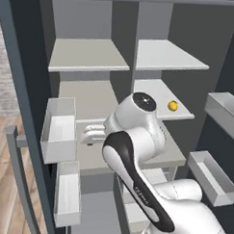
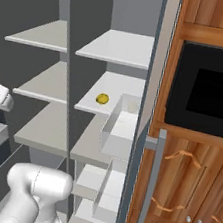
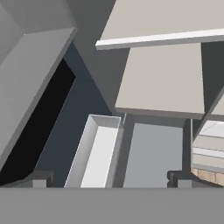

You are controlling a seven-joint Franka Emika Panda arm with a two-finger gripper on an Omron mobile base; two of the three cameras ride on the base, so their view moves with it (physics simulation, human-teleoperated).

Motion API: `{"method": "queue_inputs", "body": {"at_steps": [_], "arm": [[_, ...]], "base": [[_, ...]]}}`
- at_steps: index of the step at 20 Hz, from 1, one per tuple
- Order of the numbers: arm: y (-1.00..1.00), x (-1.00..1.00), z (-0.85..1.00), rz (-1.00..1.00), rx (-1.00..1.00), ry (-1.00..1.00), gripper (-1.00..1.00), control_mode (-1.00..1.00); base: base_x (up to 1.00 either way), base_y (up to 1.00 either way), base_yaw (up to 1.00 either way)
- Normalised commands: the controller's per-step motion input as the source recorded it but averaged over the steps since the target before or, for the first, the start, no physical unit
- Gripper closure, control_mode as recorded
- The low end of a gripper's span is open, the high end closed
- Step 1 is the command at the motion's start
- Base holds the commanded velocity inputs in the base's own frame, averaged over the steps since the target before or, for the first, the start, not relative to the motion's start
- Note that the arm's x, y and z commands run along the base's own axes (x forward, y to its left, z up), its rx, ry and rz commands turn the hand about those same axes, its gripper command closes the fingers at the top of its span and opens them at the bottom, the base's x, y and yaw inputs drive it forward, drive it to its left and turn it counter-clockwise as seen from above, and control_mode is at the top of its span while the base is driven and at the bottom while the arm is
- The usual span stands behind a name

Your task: Take the lemons from the fridge shelf and place them in the freezer drawer to begin freezing them.

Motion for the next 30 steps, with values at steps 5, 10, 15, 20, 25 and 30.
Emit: {"method": "queue_inputs", "body": {"at_steps": [5, 10, 15, 20, 25, 30], "arm": [[0.77, 0.1, 0.0, 0.0, 0.0, 0.0, -1.0, -1.0], [0.22, -0.02, 0.0, 0.0, 0.0, -0.02, -1.0, -1.0], [-0.82, -0.31, 0.1, -0.08, 0.0, -0.1, -1.0, -1.0], [-0.99, -0.18, 0.0, -0.16, 0.0, -0.02, -1.0, -1.0], [-0.76, 0.07, -0.13, -0.05, 0.0, 0.02, -1.0, -1.0], [-0.79, 0.0, -0.03, -0.03, -0.03, 0.0, -1.0, -1.0]], "base": [[0.0, 0.0, 0.0], [0.0, 0.0, 0.0], [0.0, 0.0, 0.0], [0.0, 0.0, 0.0], [0.0, 0.0, 0.0], [0.0, 0.0, 0.0]]}}
